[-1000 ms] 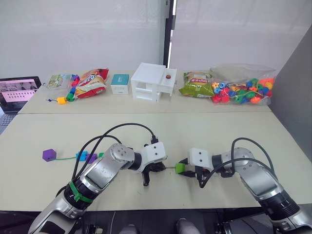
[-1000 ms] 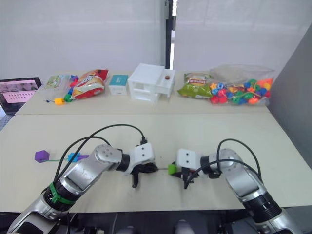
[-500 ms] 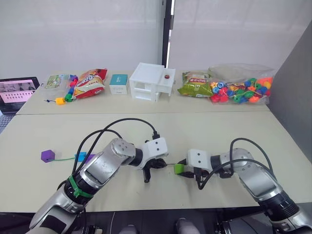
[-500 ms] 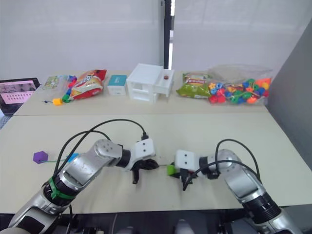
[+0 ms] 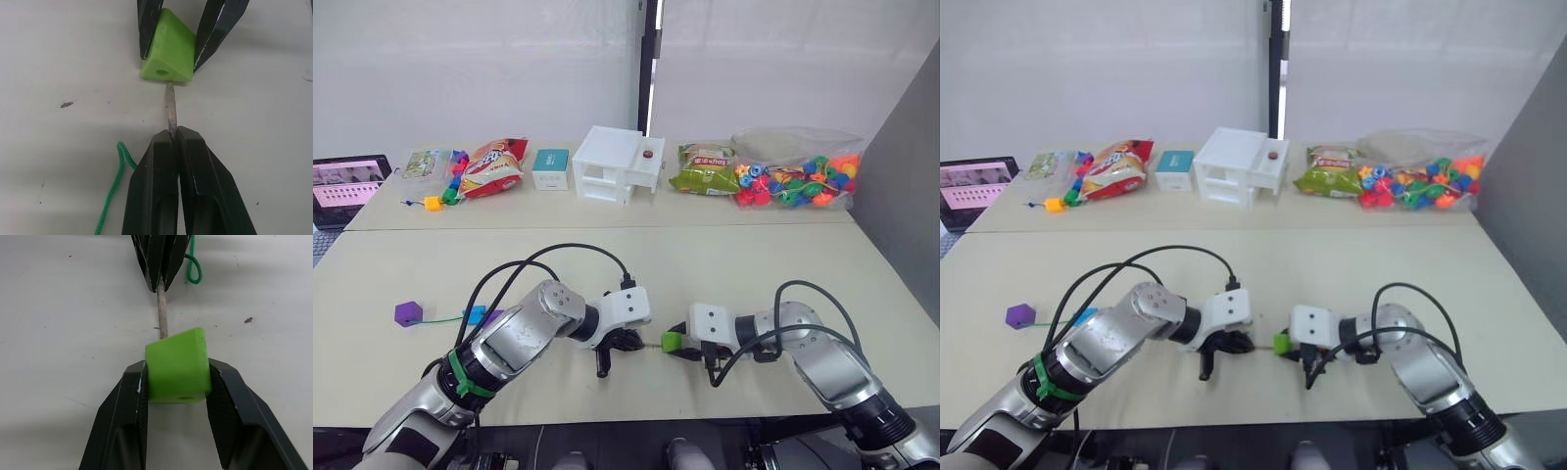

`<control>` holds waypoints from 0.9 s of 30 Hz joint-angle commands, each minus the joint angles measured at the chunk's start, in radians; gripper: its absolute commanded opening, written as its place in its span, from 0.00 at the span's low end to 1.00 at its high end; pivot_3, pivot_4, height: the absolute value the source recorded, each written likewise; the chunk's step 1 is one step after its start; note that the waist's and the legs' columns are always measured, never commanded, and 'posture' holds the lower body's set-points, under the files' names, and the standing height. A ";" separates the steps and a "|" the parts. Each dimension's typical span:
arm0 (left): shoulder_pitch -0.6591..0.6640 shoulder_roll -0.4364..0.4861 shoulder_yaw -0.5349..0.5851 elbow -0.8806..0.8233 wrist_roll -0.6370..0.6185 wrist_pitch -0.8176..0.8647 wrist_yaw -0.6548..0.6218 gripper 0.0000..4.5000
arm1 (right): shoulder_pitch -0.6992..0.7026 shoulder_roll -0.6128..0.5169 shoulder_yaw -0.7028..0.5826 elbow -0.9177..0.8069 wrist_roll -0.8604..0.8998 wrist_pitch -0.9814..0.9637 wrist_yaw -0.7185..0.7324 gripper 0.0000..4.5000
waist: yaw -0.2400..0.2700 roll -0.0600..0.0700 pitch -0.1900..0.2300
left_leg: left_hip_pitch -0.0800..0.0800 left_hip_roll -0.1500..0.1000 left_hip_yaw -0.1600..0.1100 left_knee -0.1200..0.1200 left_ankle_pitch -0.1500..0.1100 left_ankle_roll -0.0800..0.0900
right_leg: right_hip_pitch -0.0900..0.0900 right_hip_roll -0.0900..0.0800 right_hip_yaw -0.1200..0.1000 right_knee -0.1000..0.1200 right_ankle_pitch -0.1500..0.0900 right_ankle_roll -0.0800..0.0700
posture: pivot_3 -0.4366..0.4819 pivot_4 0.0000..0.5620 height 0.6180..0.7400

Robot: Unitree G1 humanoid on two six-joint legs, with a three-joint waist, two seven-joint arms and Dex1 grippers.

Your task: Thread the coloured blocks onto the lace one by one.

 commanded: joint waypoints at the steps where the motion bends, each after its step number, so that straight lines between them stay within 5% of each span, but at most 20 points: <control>1: -0.029 -0.003 0.014 -0.033 -0.013 -0.012 -0.001 0.00 | 0.016 -0.004 0.033 -0.010 -0.005 0.014 0.015 0.25 | 0.000 0.000 0.000 | 0.000 0.000 0.000 0.000 0.000 0.000 | 0.000 0.000 0.000 0.000 0.000 0.000 | 0.48 0.27 1.00; 27: -0.064 0.014 0.024 -0.042 -0.031 -0.010 0.011 0.00 | 0.023 -0.007 0.035 -0.014 -0.005 0.014 0.014 0.25 | 0.000 0.000 0.000 | 0.000 0.000 0.000 0.000 0.000 0.000 | 0.000 0.000 0.000 0.000 0.000 0.000 | 0.48 0.27 1.00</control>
